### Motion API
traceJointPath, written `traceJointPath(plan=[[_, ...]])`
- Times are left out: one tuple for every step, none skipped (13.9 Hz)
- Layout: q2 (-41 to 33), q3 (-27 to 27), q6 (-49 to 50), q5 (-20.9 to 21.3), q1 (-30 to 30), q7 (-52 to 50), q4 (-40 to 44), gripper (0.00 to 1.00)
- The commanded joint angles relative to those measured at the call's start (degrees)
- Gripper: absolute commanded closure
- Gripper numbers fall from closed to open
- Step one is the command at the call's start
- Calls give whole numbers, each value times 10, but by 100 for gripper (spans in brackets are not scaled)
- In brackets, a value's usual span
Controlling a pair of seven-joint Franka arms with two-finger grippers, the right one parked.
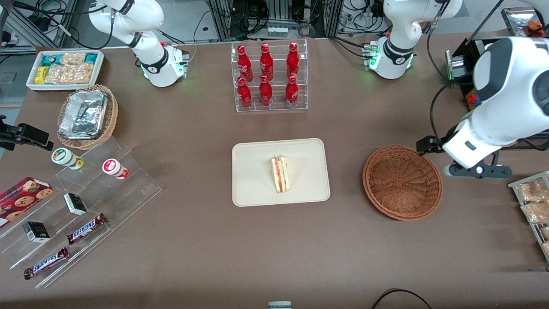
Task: Place sandwich from basket to tray
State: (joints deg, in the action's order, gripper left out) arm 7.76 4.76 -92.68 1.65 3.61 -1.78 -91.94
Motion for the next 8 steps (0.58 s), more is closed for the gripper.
traceJointPath(plan=[[-65,7,25,-7,-23,61,-44,0],[-73,6,49,-7,-28,79,-36,0],[-78,6,69,-7,-30,89,-26,0],[-79,5,79,-7,-31,90,-20,0],[-79,5,83,-7,-33,90,-16,0],[-81,6,84,-7,-35,91,-16,0],[-82,5,84,-6,-41,97,-16,0],[-83,4,85,-6,-44,103,-16,0]])
